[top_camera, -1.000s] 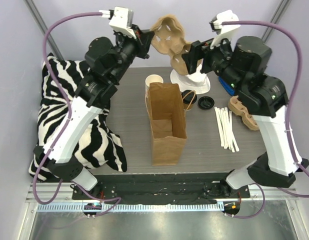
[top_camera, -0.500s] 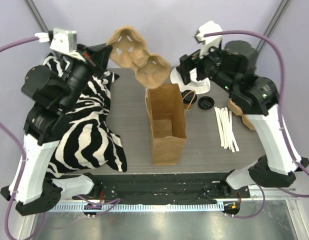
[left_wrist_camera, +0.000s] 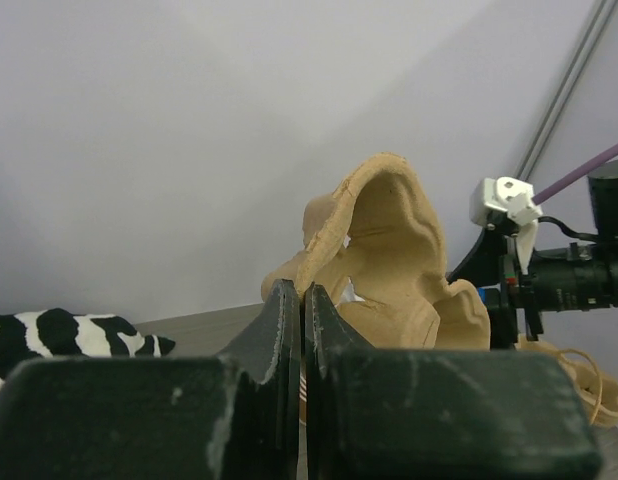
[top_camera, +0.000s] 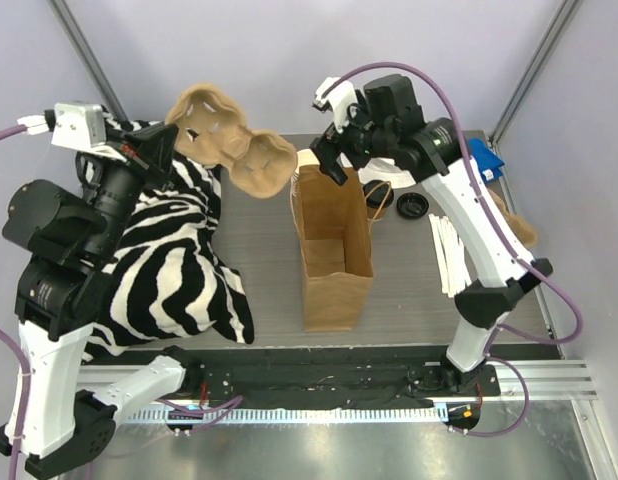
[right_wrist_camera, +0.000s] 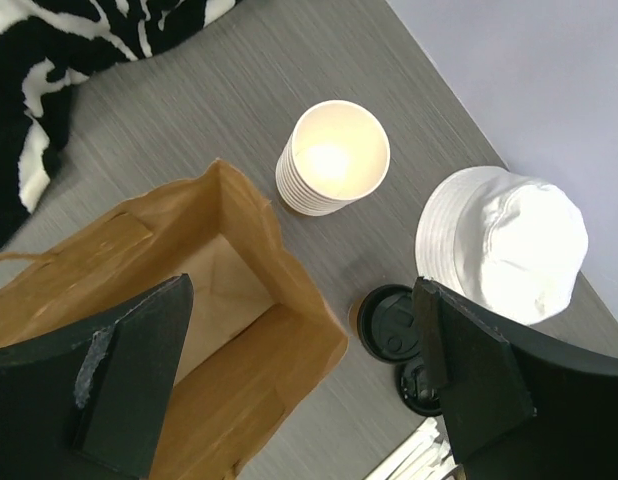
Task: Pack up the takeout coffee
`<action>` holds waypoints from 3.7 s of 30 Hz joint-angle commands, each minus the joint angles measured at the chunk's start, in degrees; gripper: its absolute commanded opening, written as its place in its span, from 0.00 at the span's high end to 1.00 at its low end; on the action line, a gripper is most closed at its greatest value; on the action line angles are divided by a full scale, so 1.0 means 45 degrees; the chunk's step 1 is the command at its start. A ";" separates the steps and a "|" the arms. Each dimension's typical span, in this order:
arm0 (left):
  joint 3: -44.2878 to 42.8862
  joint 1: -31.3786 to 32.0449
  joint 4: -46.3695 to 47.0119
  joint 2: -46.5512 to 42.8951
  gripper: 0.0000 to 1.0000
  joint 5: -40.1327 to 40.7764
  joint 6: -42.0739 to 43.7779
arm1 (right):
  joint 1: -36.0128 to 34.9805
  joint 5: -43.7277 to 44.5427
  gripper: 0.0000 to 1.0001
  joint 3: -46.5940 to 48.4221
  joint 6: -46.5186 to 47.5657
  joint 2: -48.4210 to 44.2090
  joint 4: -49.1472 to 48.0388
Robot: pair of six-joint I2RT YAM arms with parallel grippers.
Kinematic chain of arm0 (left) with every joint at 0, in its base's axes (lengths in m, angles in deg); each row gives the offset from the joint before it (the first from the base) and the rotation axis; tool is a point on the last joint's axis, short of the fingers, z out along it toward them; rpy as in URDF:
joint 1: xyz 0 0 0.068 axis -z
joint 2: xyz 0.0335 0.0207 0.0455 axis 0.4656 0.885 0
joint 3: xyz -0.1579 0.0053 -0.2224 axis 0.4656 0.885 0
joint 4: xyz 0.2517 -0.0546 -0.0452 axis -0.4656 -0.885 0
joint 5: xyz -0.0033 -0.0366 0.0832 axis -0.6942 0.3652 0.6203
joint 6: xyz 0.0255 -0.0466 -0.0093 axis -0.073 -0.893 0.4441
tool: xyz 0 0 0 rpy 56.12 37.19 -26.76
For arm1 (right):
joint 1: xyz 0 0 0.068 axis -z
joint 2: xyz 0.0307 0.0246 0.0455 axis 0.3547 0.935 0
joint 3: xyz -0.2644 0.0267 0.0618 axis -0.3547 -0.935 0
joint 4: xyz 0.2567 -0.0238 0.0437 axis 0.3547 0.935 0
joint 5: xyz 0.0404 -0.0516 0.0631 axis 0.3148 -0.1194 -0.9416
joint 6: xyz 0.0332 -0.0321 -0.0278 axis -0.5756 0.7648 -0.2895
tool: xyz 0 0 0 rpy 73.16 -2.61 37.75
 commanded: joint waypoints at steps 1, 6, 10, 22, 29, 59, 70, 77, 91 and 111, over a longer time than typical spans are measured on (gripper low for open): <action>0.0043 -0.0395 0.0132 -0.0435 1.00 -0.0057 -0.0349 | 0.0376 -0.0961 0.01 0.1091 0.1163 0.0734 0.0603; -0.0035 -0.0591 0.0015 -0.0417 1.00 -0.0213 -0.0661 | 0.0435 -0.1314 0.07 0.0155 0.1595 0.1027 0.0916; -0.0093 -0.0591 0.0054 -0.0280 1.00 -0.0602 -0.0623 | 0.0474 -0.1256 0.25 -0.0042 0.1536 0.1223 0.0974; -0.1304 -0.0611 -0.0512 0.0482 1.00 -0.3668 -0.0252 | 0.0474 -0.0925 0.99 0.0543 0.1109 0.0892 0.0898; -0.2202 -0.0611 -0.0259 0.1047 1.00 -0.5581 -0.0115 | 0.0474 -0.0768 0.99 0.0662 0.0053 -0.0278 0.0584; -0.1168 -0.0591 0.0346 0.0970 1.00 -0.5897 -0.0330 | 0.0318 0.0618 0.44 -0.2483 0.0345 -0.0593 0.0994; -0.0641 -0.0611 0.0347 0.0892 1.00 -0.6365 -0.0272 | 0.0415 0.0483 0.55 -0.2991 0.0540 -0.0789 0.1638; -0.1303 -0.0591 0.0366 0.1438 1.00 -0.7595 0.0724 | 0.0435 0.0074 0.99 -0.0983 0.0657 -0.0204 0.1989; -0.4154 -0.0572 0.0386 0.3116 1.00 -0.8883 0.1488 | -0.1595 0.1360 0.99 0.0055 0.0657 -0.0203 0.2479; -0.2789 -0.0220 -0.0375 0.2571 1.00 -0.8356 0.1370 | -0.1791 0.1186 0.99 0.0152 0.0657 -0.0398 0.2459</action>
